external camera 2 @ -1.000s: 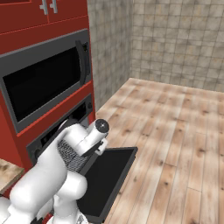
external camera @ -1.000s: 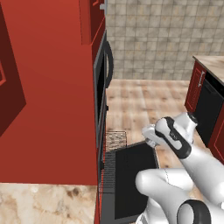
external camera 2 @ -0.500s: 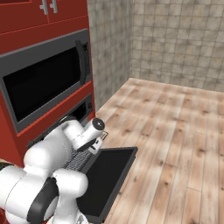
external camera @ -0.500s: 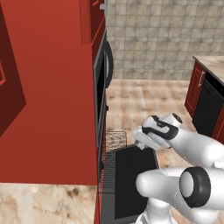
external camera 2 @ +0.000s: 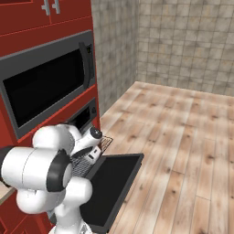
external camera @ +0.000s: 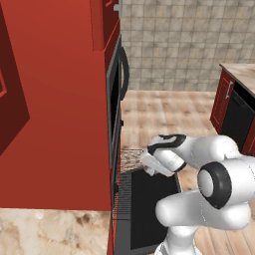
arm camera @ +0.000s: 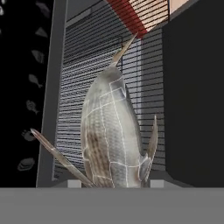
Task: Place the fish on the top rack of the oven, and slide the tray back inside. Close the oven door.
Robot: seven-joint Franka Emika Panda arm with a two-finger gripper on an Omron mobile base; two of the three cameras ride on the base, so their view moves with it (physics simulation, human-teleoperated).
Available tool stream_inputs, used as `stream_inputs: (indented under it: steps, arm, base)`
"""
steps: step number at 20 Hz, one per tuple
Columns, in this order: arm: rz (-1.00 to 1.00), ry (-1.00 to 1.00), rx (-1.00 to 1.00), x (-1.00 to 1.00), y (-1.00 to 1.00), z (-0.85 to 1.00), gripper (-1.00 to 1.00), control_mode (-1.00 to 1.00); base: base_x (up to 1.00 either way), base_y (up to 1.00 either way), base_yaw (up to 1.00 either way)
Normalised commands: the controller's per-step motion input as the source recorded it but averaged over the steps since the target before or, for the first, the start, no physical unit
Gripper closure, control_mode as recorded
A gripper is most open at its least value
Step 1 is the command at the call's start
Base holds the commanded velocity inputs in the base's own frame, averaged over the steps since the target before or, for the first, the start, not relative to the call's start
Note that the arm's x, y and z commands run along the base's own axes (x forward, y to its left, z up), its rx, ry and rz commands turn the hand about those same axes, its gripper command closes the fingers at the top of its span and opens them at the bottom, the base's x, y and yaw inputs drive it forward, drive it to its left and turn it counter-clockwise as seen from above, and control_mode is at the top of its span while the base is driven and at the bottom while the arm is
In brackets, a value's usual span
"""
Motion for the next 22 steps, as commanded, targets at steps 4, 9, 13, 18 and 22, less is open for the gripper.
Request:
stream_inputs:
  steps: [4, 9, 13, 18, 22]
  arm:
    - [-0.01, 0.0, 0.0, 0.0, 0.33, -0.5, 1.0, -1.0]
    - [0.0, 0.0, 0.0, 0.0, 0.16, -0.43, 1.0, -1.0]
    - [0.0, 0.0, 0.0, 0.0, 0.0, -0.35, 1.0, -1.0]
    - [0.0, 0.0, 0.0, 0.02, 0.0, -0.33, 1.0, -1.0]
    - [0.0, 0.0, 0.0, 0.19, 0.0, -0.22, 1.0, -1.0]
  base:
    - [0.0, 0.0, 0.0]
    - [0.0, 0.0, 0.0]
    - [0.0, 0.0, 0.0]
    - [0.0, 0.0, 0.0]
    - [0.0, 0.0, 0.0]
